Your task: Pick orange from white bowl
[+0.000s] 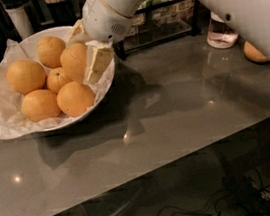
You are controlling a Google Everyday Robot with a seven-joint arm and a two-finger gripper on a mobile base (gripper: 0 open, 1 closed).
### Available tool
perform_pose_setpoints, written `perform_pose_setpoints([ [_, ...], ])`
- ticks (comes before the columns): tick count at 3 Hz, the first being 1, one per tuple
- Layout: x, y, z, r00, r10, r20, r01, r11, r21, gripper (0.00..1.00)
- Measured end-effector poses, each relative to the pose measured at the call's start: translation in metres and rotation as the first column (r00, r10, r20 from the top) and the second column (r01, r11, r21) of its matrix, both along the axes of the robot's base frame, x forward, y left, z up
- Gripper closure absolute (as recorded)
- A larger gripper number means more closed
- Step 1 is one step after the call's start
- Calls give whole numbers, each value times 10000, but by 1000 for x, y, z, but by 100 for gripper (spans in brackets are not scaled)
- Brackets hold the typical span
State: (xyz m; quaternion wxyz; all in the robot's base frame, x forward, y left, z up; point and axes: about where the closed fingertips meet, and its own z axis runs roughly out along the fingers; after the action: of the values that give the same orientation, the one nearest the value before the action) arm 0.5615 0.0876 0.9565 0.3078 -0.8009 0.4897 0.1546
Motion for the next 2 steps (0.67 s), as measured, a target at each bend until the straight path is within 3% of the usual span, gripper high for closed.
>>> perform_pose_setpoints([
  [1,-21,-20,48,9889,-626,1349,426,9883,1462,100],
  [2,-40,-34,92,9591,-1174,2577,561,9707,2336,100],
])
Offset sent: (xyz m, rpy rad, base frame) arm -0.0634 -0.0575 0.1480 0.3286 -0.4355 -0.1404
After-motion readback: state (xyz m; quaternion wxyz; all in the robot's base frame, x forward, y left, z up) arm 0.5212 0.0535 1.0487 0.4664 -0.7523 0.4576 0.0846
